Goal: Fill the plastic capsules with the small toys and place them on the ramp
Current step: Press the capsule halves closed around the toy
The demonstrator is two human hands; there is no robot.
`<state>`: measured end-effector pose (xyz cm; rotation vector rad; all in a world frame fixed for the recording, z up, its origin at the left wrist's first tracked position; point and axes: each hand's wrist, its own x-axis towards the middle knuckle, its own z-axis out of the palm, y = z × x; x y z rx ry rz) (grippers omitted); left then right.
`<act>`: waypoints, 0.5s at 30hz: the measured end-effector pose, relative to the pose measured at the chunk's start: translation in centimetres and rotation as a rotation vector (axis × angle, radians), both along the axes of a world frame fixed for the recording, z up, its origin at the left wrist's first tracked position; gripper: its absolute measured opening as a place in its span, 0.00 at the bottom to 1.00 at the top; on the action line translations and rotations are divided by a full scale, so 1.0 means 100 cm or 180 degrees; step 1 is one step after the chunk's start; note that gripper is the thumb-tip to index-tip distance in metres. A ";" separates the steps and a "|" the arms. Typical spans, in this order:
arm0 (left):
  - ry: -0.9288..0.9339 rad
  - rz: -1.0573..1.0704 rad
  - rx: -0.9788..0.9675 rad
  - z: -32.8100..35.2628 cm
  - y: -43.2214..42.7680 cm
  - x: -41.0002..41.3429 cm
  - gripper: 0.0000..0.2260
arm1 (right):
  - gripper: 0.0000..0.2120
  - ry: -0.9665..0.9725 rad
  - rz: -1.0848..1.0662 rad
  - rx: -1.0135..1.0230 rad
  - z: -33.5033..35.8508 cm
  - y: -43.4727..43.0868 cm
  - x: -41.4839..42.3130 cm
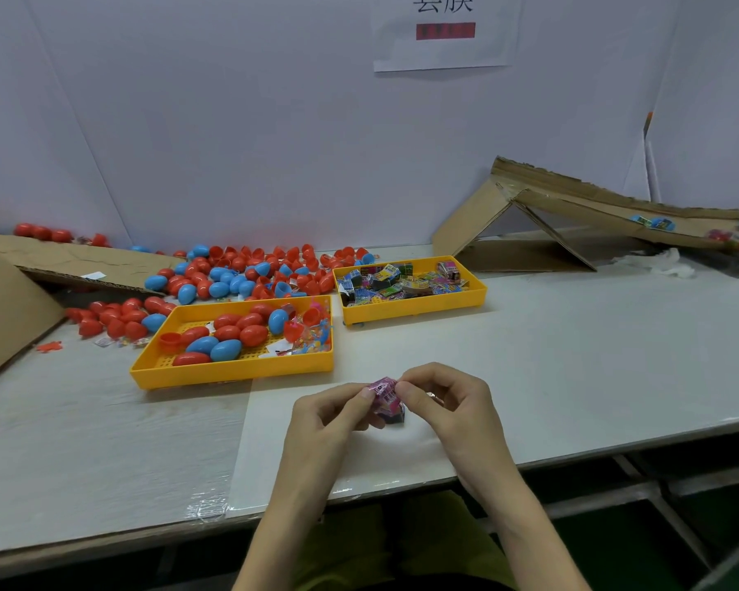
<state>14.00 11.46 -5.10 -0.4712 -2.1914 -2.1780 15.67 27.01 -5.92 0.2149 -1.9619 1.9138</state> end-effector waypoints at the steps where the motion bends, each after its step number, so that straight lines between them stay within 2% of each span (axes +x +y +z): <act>1: 0.0004 0.0036 -0.0011 0.000 0.000 0.000 0.16 | 0.07 -0.0004 0.0059 -0.0010 0.001 0.000 0.000; 3: 0.0080 0.0107 -0.0133 -0.001 0.001 -0.001 0.17 | 0.02 -0.0012 0.0212 -0.0046 0.001 0.001 0.000; 9: 0.0572 0.0201 -0.0896 -0.006 0.006 0.002 0.08 | 0.03 0.0042 0.0430 -0.0039 0.001 0.004 0.001; 15: 0.0379 0.0361 -0.0825 -0.008 0.005 -0.001 0.09 | 0.04 0.0168 0.0193 0.0010 -0.001 0.003 0.002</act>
